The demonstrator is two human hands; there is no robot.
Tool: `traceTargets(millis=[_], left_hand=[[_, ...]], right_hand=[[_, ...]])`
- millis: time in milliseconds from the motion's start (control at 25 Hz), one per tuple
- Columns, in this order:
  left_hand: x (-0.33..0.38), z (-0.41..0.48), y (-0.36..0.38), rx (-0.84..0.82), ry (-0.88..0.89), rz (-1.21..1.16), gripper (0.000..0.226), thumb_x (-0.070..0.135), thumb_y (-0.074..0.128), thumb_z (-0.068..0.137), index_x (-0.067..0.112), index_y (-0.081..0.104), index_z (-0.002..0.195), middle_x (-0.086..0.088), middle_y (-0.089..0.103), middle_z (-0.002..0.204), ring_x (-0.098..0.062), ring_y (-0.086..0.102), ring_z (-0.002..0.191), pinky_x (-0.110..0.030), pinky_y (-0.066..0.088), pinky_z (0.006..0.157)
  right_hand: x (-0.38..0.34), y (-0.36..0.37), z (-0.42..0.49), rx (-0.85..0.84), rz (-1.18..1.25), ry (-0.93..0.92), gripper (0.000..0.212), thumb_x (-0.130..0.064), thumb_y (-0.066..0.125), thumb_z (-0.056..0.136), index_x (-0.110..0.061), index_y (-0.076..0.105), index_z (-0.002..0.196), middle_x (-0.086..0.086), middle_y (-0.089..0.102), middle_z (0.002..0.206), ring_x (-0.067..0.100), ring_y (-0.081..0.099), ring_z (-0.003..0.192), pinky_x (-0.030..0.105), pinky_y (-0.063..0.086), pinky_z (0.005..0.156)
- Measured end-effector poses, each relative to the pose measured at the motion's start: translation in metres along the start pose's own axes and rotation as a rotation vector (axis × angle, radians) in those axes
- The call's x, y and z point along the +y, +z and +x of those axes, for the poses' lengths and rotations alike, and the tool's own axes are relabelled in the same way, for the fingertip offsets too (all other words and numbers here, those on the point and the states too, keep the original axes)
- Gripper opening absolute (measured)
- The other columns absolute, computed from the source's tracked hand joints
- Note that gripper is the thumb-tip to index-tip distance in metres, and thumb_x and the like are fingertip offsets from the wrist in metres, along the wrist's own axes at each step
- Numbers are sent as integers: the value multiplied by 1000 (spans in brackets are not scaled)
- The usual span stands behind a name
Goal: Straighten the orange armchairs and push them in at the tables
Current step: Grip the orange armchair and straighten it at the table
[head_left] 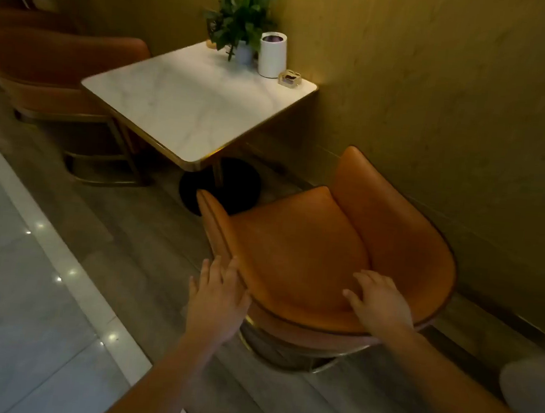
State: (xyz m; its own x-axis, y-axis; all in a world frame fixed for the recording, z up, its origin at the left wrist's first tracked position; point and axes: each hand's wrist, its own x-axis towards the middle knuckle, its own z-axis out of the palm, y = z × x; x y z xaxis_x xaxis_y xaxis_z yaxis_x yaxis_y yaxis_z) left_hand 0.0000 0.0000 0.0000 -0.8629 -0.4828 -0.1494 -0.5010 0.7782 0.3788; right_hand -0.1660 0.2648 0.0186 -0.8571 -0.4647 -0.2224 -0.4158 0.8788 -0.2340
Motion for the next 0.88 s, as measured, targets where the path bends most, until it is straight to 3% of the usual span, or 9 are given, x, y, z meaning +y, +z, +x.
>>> traceTargets(millis=[200, 480, 640, 880], left_hand=[[36, 24, 60, -58, -61, -41, 71, 57, 35, 98, 29, 9, 157, -11, 14, 165, -34, 3, 153, -61, 15, 120], [86, 40, 131, -212, -313, -163, 73, 61, 33, 97, 28, 10, 157, -12, 7, 166, -41, -8, 151, -68, 9, 118], [100, 47, 143, -206, -380, -103, 76, 63, 34, 94, 28, 11, 158, -13, -1, 167, -44, -19, 148, -70, -3, 116], [97, 43, 157, -121, -332, -10, 73, 63, 32, 92, 30, 19, 156, -16, 4, 166, -47, -15, 148, -66, -4, 119]], right_hand=[[32, 30, 6, -31, -113, -8, 48, -54, 36, 99, -28, 49, 137, -6, 47, 145, 18, 41, 133, 38, 38, 109], [59, 57, 11, 79, -194, -29, 51, -61, 25, 97, -33, 64, 112, -11, 66, 114, 14, 58, 107, 34, 41, 100], [59, 59, 15, 119, -204, -5, 48, -60, 28, 96, -34, 64, 113, -12, 67, 112, 14, 59, 105, 35, 44, 97], [56, 58, 15, 220, -149, 25, 40, -52, 39, 95, -31, 66, 116, -11, 66, 117, 14, 58, 110, 34, 48, 92]])
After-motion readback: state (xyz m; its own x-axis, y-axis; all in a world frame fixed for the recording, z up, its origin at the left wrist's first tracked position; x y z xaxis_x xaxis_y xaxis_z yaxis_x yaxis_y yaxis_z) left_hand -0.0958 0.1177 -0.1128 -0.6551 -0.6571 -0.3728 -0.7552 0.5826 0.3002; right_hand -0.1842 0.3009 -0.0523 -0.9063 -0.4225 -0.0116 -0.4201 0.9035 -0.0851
